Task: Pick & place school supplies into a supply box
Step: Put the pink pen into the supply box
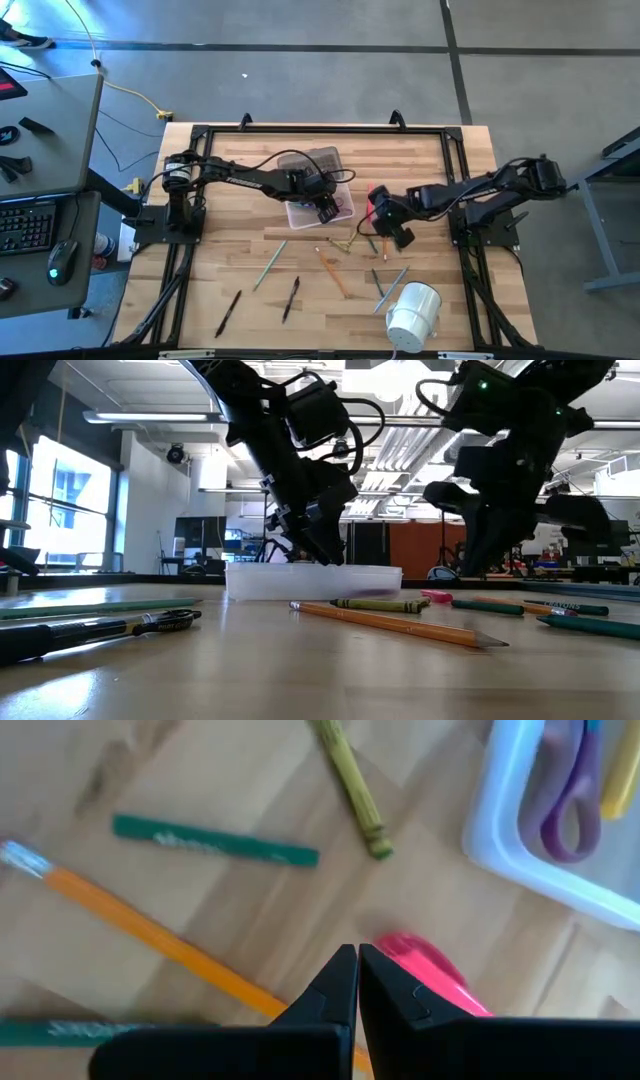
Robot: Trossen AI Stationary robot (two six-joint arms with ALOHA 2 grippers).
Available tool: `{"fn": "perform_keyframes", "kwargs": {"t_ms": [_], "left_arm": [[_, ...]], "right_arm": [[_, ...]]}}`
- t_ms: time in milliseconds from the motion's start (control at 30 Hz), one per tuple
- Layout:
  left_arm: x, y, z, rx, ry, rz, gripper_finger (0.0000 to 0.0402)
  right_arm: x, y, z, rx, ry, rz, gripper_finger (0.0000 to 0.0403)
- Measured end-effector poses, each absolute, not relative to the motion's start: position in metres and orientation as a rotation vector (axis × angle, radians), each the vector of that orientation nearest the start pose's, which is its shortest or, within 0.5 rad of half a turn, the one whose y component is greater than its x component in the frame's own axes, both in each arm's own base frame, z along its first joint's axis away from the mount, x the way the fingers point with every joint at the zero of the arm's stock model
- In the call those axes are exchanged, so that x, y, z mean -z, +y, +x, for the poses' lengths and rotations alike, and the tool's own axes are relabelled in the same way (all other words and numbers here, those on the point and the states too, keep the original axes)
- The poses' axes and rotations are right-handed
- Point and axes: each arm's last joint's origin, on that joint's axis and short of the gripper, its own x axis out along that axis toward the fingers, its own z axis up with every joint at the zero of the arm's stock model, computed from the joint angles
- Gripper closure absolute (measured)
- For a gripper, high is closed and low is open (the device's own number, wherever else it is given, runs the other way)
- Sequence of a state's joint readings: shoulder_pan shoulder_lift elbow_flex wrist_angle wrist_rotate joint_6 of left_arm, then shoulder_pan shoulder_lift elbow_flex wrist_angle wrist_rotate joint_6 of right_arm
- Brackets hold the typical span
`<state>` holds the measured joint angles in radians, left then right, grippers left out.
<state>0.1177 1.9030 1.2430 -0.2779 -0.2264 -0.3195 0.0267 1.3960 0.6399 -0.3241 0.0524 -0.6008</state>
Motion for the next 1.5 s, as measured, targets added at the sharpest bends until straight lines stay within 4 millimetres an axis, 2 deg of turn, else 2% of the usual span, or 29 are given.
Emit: {"fn": "perform_keyframes", "kwargs": {"t_ms": [100,267,467,767,867,967,1100,1267,1367,1500], "left_arm": [[-0.173,0.053,0.390,-0.465,0.880,-0.241,0.0190],[-0.173,0.053,0.390,-0.466,0.880,-0.241,0.0190],[-0.173,0.053,0.390,-0.466,0.880,-0.242,0.0190],[-0.173,0.053,0.390,-0.465,0.877,-0.242,0.0190],[-0.173,0.053,0.390,-0.464,0.872,-0.243,0.0190],[-0.174,0.053,0.391,-0.463,0.858,-0.244,0.0190],[-0.176,0.053,0.394,-0.459,0.828,-0.247,0.0190],[-0.178,0.053,0.395,-0.456,0.803,-0.250,0.0190],[-0.178,0.053,0.396,-0.455,0.792,-0.251,0.0190],[-0.180,0.054,0.398,-0.452,0.769,-0.254,0.0190]], "right_arm": [[-0.155,0.013,0.241,-0.290,1.025,-0.562,0.0402],[-0.157,0.020,0.242,-0.187,1.023,-0.629,0.0402],[-0.157,0.023,0.242,-0.253,1.003,-0.608,0.0397],[-0.159,0.023,0.240,-0.274,1.002,-0.626,0.0334],[-0.159,0.021,0.241,-0.243,1.007,-0.701,0.0312],[-0.159,0.016,0.240,-0.280,1.024,-0.805,0.0297],[-0.158,0.000,0.241,-0.355,1.009,-0.777,0.0293],[-0.157,-0.024,0.242,-0.399,0.988,-0.827,0.0293],[-0.155,-0.032,0.242,-0.431,0.963,-0.789,0.0293],[-0.146,-0.040,0.246,-0.468,0.966,-0.825,0.0293]]}}
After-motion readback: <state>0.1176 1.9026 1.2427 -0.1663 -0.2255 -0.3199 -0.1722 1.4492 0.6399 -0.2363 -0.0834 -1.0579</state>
